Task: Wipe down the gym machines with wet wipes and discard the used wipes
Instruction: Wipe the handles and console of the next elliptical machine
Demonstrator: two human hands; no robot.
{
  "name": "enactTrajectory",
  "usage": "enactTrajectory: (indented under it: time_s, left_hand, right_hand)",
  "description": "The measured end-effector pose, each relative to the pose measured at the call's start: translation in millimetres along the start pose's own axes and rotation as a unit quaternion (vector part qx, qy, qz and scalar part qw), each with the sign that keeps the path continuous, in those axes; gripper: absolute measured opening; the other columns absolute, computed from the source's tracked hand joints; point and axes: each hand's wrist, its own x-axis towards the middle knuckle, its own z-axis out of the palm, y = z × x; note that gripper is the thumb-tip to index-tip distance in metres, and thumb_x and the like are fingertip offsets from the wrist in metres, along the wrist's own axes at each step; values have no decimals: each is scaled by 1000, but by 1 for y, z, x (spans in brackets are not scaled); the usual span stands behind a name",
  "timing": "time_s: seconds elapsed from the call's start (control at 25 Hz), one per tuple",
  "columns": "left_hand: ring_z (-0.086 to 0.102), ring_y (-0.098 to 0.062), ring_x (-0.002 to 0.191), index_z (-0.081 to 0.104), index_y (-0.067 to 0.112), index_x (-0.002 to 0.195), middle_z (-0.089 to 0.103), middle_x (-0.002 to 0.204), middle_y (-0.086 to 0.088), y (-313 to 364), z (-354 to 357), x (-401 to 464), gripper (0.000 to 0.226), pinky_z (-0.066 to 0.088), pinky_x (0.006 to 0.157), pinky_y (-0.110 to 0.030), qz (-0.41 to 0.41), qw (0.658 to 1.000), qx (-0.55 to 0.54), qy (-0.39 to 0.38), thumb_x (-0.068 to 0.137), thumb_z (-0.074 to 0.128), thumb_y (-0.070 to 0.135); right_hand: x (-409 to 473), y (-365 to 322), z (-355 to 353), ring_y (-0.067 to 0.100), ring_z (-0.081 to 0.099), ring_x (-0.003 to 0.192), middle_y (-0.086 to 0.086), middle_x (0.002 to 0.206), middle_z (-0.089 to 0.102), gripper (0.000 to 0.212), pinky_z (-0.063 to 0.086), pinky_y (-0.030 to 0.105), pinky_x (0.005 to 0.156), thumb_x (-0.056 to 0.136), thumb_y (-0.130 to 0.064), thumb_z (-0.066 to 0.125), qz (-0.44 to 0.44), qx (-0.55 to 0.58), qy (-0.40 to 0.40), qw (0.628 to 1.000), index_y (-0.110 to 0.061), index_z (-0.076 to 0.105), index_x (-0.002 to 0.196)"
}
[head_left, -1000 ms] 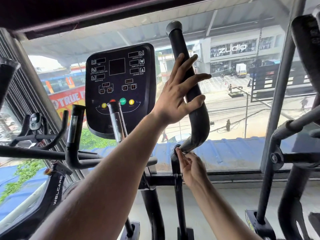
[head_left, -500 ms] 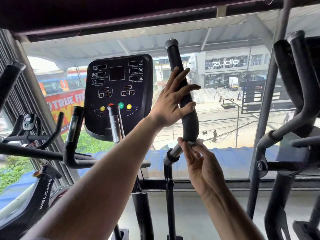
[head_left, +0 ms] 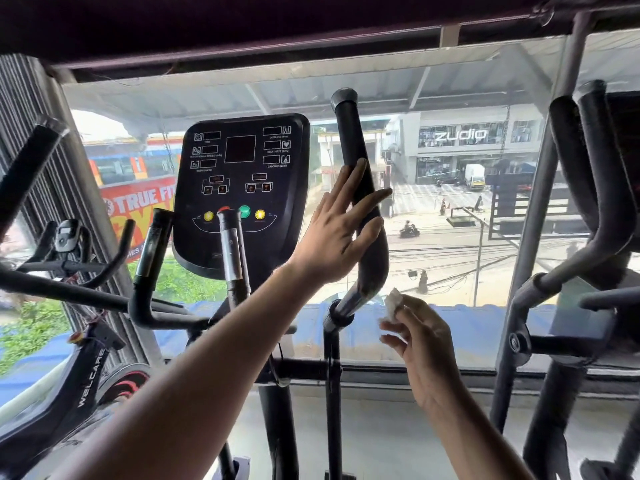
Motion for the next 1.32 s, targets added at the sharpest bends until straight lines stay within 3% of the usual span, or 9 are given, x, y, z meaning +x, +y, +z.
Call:
enactTrajectory:
  time_s: [0.2, 0.36, 0.52, 0.68, 0.8, 0.96, 1.16, 1.24, 1.32]
  left_hand:
    - [-5, -15, 161, 14, 40, 165, -9, 174, 8, -7, -7, -67, 64, 11, 128, -58, -10, 998, 48, -34, 107, 35, 58]
    - [4, -18, 161, 9, 46, 163, -4, 174, 8, -44, -19, -117, 67, 19, 124, -63, -78, 989, 124, 1, 103, 26, 71]
    - [9, -19, 160, 10, 45, 163, 1, 175, 7, -55, -25, -134, 69, 24, 123, -59, -102, 983, 149, 14, 103, 33, 68]
    - [12, -17, 160, 12, 46, 163, 3, 174, 8, -22, -8, -127, 69, 27, 122, -59, -88, 988, 128, -2, 103, 37, 67]
    - [17, -21, 159, 26, 38, 163, 10, 174, 3, 7, -4, -97, 66, 29, 119, -60, -55, 991, 121, 28, 104, 40, 63]
    - [18, -21, 159, 39, 28, 159, 17, 173, -1, 33, 11, -62, 65, 28, 122, -55, -52, 990, 114, 64, 102, 50, 58]
    - [17, -18, 159, 27, 9, 160, 18, 170, -19, 57, 56, -59, 69, 24, 125, -39, -123, 979, 84, 139, 102, 59, 31]
    - [20, -26, 158, 26, 1, 156, 22, 166, -29, 63, 73, -55, 63, 22, 125, -42, -131, 967, 93, 196, 103, 54, 20]
    - [24, -37, 156, 26, -6, 152, 26, 161, -36, 66, 84, -50, 60, 22, 126, -44, -123, 956, 117, 239, 101, 49, 15]
  right_hand:
    - [39, 12, -9, 19, 69, 69, 12, 87, 74, 9, 56, 31, 57, 92, -25, 75, -39, -155, -16, 987, -17, 77, 96]
    - [78, 12, -10, 12, 72, 69, 4, 79, 75, 5, 57, 36, 61, 92, -16, 75, -76, -280, -73, 954, -11, 75, 94]
    - [107, 11, 3, 9, 72, 62, -6, 67, 74, 8, 51, 22, 56, 91, -14, 74, -105, -380, -125, 910, -16, 72, 84]
    - [111, 23, 1, 8, 71, 63, -1, 75, 76, 6, 50, 18, 55, 92, -19, 74, -104, -384, -139, 907, -14, 73, 89]
    - [118, 32, -17, 19, 75, 77, 4, 81, 77, 6, 59, 29, 61, 92, -21, 74, -98, -368, -158, 911, -16, 75, 94]
    - [133, 44, -46, 18, 73, 76, 2, 82, 76, 9, 61, 38, 64, 93, -30, 74, -91, -338, -192, 917, -21, 76, 93]
    - [155, 80, -77, 15, 72, 74, -4, 86, 75, 9, 62, 46, 65, 95, -26, 73, -109, -343, -260, 896, -19, 76, 98]
    - [168, 89, -84, 12, 72, 76, -8, 94, 73, 8, 61, 47, 68, 95, -23, 71, -121, -352, -300, 878, -19, 76, 101]
    - [182, 91, -84, 11, 71, 78, -11, 95, 72, 14, 61, 47, 69, 93, -35, 69, -133, -348, -325, 869, -25, 75, 100]
